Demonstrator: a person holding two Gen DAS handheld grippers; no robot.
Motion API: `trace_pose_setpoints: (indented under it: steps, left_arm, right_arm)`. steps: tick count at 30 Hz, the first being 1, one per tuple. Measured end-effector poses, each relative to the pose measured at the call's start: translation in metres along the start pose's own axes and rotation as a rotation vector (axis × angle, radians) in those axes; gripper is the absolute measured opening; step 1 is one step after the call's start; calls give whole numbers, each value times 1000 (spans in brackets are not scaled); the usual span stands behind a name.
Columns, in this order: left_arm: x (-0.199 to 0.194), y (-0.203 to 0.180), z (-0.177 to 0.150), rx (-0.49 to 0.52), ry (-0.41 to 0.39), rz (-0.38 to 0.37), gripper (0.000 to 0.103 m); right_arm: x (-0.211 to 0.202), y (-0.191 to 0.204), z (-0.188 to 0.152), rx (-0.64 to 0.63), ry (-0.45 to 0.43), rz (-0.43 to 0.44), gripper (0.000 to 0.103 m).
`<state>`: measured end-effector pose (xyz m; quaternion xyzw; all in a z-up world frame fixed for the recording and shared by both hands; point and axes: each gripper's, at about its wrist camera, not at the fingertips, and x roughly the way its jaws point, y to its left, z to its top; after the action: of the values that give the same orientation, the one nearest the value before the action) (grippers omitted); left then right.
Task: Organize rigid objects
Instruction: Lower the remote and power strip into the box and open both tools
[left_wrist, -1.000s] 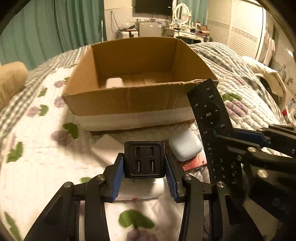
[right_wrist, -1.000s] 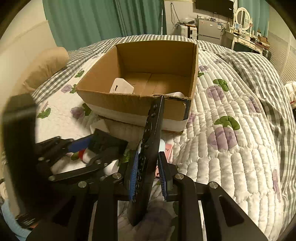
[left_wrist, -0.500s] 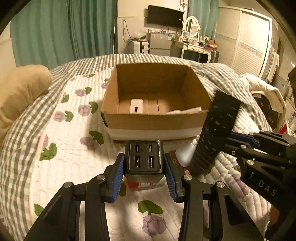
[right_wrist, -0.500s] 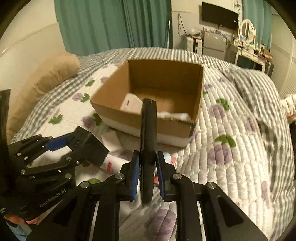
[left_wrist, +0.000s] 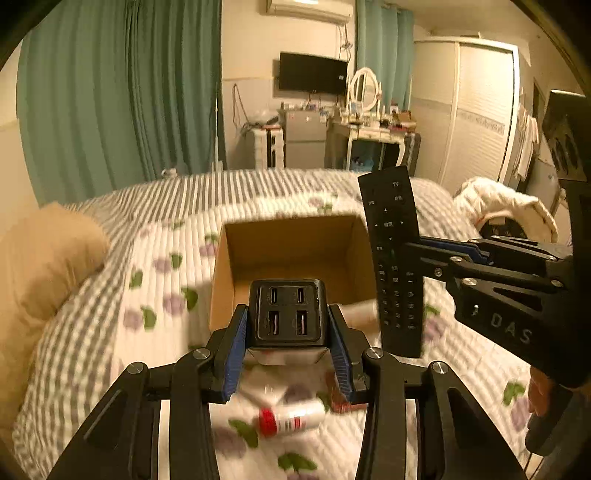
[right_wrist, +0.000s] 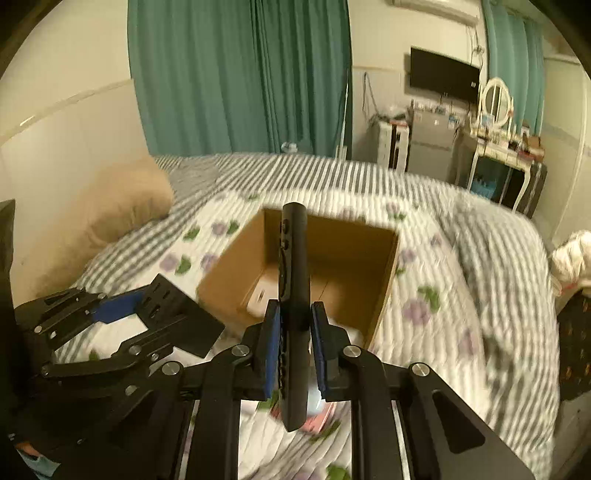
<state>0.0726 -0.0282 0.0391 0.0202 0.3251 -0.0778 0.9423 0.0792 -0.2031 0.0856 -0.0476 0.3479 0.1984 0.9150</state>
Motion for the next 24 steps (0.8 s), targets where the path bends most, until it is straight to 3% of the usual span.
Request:
trace_pose_setpoints:
  steps: [6,10,19,24]
  left_arm:
    - [20,5,46,6,-48,-13,42]
    - [50,9,61,11,-43,-10,42]
    - [137,5,49,85,67,20,42]
    - [165,3,40,109,106,38,42]
  right_arm:
    - [13,-13,40,-6,-21,-19,15]
    - [44,-24,52,-1,28,-46,15]
    - [121,-49,35,62,207,-54,15]
    - [142,-56,27,81,239,-45,15]
